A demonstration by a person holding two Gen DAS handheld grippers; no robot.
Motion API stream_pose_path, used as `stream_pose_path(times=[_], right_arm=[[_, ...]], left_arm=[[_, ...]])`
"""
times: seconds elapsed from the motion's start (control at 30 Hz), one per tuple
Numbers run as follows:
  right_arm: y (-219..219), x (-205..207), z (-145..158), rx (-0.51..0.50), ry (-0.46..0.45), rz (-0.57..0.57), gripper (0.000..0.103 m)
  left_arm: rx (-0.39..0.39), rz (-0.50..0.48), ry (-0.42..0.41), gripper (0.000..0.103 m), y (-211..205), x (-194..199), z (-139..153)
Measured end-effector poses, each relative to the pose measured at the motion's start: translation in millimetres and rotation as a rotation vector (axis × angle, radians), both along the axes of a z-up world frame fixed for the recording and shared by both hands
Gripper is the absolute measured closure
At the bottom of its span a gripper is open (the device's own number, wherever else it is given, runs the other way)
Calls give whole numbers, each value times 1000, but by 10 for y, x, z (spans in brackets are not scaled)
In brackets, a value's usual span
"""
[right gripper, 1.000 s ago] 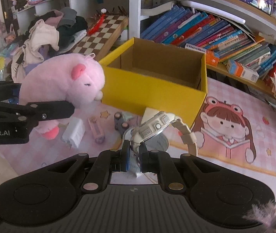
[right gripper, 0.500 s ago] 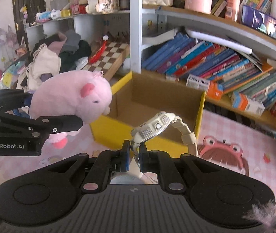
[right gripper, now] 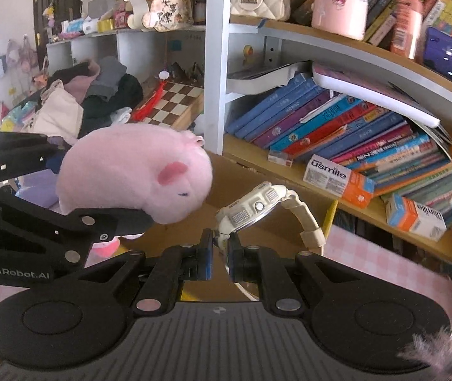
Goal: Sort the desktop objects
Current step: 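Lower pig into yellow box and open left gripper while right releases watch inside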
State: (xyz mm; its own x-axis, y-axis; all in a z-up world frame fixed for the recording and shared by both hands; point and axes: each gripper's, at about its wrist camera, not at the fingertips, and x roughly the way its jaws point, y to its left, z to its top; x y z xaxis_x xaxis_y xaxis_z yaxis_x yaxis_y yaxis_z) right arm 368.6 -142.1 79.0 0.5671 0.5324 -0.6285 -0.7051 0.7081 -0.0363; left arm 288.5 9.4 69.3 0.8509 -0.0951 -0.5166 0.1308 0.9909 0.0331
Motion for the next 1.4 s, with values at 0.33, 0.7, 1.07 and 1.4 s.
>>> stream_pose_path(times=[0.33, 0.7, 1.07, 1.4], right_arm=[[311, 534, -413, -150, 53, 110, 94], [518, 937, -933, -296, 134, 234, 94], [580, 1115, -1142, -322, 263, 264, 93], [613, 1095, -1132, -349, 230, 256, 81]], left_arm=[[66, 22, 112, 36, 48, 581, -342], [141, 21, 219, 36, 45, 970, -701], [219, 39, 308, 34, 58, 1132, -975], [262, 39, 320, 30, 43, 1156, -944]])
